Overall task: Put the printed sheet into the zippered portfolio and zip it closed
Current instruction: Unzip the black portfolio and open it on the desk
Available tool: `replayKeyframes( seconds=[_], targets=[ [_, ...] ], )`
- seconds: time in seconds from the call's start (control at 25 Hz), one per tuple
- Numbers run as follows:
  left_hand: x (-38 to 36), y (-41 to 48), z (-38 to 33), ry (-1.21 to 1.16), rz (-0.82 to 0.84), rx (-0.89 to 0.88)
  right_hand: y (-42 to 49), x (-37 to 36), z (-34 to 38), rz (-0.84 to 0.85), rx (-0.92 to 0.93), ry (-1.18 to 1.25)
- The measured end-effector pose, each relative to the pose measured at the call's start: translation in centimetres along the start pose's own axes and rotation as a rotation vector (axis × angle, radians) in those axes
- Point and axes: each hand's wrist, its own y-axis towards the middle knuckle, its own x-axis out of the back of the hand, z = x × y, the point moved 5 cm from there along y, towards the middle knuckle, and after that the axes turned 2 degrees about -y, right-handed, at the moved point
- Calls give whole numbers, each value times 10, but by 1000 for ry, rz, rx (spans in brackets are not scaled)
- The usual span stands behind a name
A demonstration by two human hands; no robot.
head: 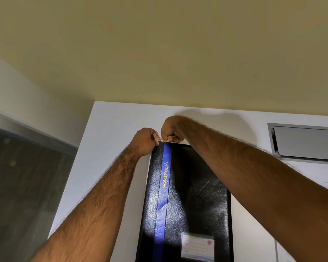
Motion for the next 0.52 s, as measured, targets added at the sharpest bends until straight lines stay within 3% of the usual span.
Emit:
replayKeyframes(
  seconds=[0.16,0.28,0.4,0.52],
  targets=[
    [-2,-3,-3,73,-22,-30,3,-5,-1,-14,-3,-24],
    [-2,-1,0,140,-31,-32,-4,-2,1,-72,178,8],
    [-1,-2,1,187,-17,-23,-12,0,6,-159,428,-184],
    [-9,-17,-22,510,-153,-183,-12,0,-5,-226,508,-209]
  ],
)
